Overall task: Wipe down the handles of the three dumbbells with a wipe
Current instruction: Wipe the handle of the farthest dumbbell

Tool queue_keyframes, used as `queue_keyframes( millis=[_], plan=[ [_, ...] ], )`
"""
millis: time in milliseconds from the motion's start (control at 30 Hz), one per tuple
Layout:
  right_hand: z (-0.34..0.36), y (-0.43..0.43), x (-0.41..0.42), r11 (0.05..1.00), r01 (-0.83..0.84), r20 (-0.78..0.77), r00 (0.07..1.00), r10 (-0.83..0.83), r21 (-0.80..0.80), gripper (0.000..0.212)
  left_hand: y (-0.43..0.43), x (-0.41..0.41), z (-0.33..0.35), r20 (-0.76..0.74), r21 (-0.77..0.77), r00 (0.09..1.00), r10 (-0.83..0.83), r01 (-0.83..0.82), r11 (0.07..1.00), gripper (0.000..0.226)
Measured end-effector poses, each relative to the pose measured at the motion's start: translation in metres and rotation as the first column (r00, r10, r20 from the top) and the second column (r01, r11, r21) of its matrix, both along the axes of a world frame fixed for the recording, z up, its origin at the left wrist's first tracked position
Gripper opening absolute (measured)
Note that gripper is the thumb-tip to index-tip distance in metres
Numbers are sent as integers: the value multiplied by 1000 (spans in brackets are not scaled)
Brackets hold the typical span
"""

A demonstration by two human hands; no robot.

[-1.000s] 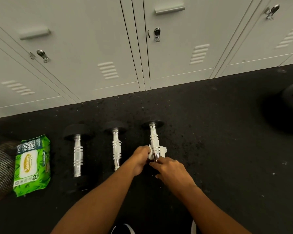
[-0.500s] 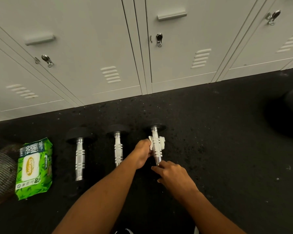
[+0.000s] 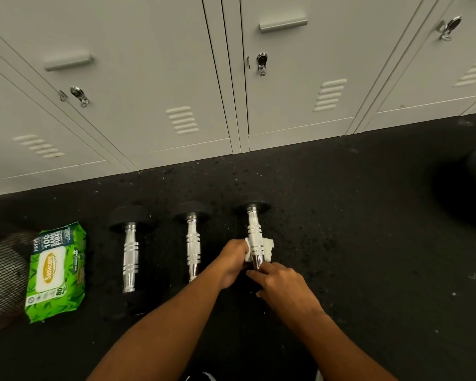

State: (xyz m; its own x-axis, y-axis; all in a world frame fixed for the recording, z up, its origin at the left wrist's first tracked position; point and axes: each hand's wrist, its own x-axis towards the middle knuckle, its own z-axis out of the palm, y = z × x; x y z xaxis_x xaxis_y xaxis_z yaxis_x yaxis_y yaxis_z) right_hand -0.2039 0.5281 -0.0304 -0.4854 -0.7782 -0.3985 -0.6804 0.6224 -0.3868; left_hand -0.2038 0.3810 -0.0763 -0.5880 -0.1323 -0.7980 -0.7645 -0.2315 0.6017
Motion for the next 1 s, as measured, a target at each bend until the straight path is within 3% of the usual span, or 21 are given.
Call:
queue_keyframes(
  millis=[267,400,500,633,767,1000],
  plan=[
    [-1,-1,-1,1000,-14,14,1000,14,15,57,-12,-45,0,-55,-91,977,207,-212,973,32],
    [-2,-1,-1,1000,-15,20,1000,14,23,57,-13,-40,-15,-54,-259,979,199,-206,944,19],
    [-1,-1,-1,999,-16,13,1000,16,31,57,-3,-28,-2,-81,-404,978,194,-210,891,23],
    [-1,-3,0,999,-18,18,1000,18,27,55,8,-4,9,-142,-602,989,36,-115,790,18],
    [-1,-3,0,1000,-13,30,999,13,10,53,15,3,7,-122,-687,983,-138,17,727,27],
    [-2,-3,0,1000,-10,33,999,9,18,56,6,-33,13,-177,-777,964,-196,-15,629,23]
  ],
)
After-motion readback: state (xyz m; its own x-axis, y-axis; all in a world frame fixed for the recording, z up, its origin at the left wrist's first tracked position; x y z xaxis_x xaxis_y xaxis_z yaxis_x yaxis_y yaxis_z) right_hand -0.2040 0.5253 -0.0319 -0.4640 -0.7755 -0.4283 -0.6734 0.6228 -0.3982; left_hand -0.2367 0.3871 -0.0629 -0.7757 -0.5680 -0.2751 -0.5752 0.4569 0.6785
